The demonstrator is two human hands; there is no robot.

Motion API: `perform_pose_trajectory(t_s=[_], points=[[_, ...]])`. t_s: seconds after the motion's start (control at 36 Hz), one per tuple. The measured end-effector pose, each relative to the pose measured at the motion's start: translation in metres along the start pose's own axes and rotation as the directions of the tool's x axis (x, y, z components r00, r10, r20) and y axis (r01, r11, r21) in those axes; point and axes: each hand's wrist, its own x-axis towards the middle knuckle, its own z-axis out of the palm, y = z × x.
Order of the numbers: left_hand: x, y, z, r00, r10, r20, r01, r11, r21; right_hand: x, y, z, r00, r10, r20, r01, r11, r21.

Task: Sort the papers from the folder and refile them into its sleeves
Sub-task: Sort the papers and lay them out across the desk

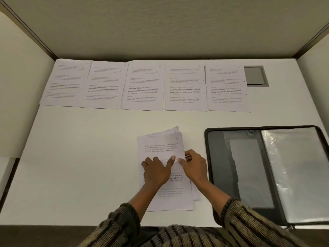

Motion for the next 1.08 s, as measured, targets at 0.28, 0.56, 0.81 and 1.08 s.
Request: perform_pose_trajectory(t_s=[0.28, 0.56, 0.81, 1.08], points=[[-0.009, 0.029, -0.018, 0.991, -0.086, 0.107, 0.096, 0.99, -0.1, -0.025, 0.003, 0.0, 0.977, -0.209, 0.042, 0.211, 0.976, -0.049], [0.009, 0.026, -0.002, 0.999, -0.019, -0.045, 0.01, 0.983, -0.183, -0.016, 0.014, -0.005, 0.97, -0.214, 0.116, 0.195, 0.968, 0.157], [-0.004, 0.016, -0.005, 0.99, -0.057, -0.132, -0.028, 0.825, -0.565, -0.01, 0.016, -0.012, 0.97, -0.123, 0.212, 0.068, 0.966, 0.248], [-0.003, 0.004, -0.004, 0.985, -0.167, -0.034, 0.088, 0.669, -0.738, -0.008, 0.025, -0.014, 0.991, -0.108, 0.081, 0.089, 0.973, 0.215]])
